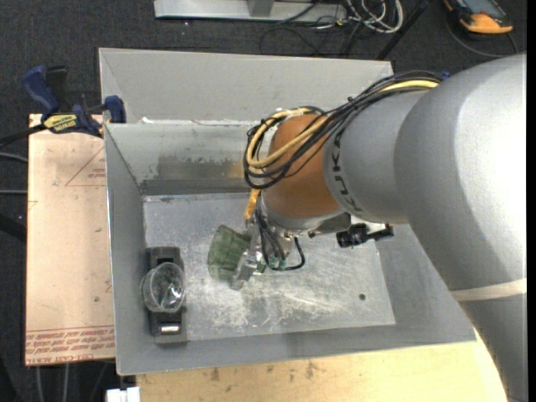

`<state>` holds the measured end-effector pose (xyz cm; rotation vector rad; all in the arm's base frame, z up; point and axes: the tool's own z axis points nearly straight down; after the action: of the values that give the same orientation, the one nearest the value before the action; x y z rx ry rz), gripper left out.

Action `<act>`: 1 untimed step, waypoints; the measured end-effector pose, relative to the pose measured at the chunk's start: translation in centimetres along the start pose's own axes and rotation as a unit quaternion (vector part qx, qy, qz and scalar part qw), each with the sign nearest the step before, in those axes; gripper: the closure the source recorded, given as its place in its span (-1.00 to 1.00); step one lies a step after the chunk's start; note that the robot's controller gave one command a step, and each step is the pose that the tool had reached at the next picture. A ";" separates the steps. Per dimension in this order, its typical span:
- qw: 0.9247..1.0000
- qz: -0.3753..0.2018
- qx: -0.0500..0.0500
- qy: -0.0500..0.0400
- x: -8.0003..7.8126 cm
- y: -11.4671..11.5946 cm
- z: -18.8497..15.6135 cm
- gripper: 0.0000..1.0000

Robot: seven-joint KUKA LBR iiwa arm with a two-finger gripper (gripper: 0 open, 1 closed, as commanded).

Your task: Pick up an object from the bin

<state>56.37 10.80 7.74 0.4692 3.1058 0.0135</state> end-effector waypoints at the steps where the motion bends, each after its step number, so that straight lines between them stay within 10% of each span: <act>1: 1.000 0.000 0.000 0.000 0.0 0.0 0.0 1.00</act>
Offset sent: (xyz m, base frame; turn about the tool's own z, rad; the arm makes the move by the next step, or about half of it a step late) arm 0.0000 0.0000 0.0000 0.0000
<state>56.37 10.80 7.74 0.4694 3.1057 0.0136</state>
